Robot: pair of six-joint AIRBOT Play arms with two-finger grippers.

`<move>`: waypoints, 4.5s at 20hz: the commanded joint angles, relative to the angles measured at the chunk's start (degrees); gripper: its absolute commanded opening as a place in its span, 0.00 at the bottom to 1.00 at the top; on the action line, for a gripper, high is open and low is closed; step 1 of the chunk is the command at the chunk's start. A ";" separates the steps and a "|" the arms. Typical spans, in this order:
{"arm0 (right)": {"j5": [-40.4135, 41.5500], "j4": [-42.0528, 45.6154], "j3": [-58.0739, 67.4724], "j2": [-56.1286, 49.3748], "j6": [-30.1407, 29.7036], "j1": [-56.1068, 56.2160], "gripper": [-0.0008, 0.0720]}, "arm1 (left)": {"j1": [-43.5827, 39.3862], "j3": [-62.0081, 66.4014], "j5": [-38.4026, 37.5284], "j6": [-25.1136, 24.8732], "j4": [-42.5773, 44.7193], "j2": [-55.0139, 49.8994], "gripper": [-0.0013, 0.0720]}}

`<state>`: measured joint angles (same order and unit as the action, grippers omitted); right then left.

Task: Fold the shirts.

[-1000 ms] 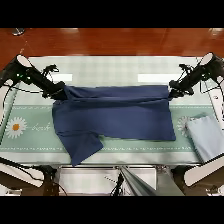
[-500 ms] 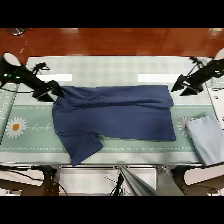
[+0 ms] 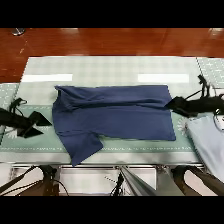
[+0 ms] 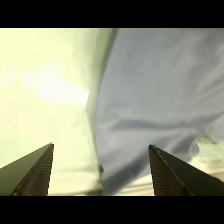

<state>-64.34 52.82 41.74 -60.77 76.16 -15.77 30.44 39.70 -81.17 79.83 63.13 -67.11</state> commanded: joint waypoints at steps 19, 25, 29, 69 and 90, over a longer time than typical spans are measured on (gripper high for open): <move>-13.44 15.04 -11.85 5.35 5.62 -23.04 0.86 | -17.94 -16.83 13.68 -7.21 -12.72 3.26 0.04; -11.67 13.35 -17.09 1.68 5.90 -14.34 0.86 | -17.94 -16.85 13.70 -7.21 -13.07 3.26 0.04; -2.97 4.46 -15.85 -2.40 5.01 -11.37 0.86 | -17.94 -16.85 13.70 -7.21 -13.14 3.26 0.04; -10.51 -9.88 35.82 -38.25 -3.74 -14.78 0.86 | -5.57 42.29 -0.76 2.14 0.20 -25.77 0.98; -18.14 0.48 36.28 -29.81 -3.78 -2.10 0.05 | -27.58 9.88 24.15 -10.21 -21.59 1.86 0.04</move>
<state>-78.48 47.20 77.89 -97.21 72.27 -16.73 7.99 49.65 -59.35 71.18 44.03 -65.23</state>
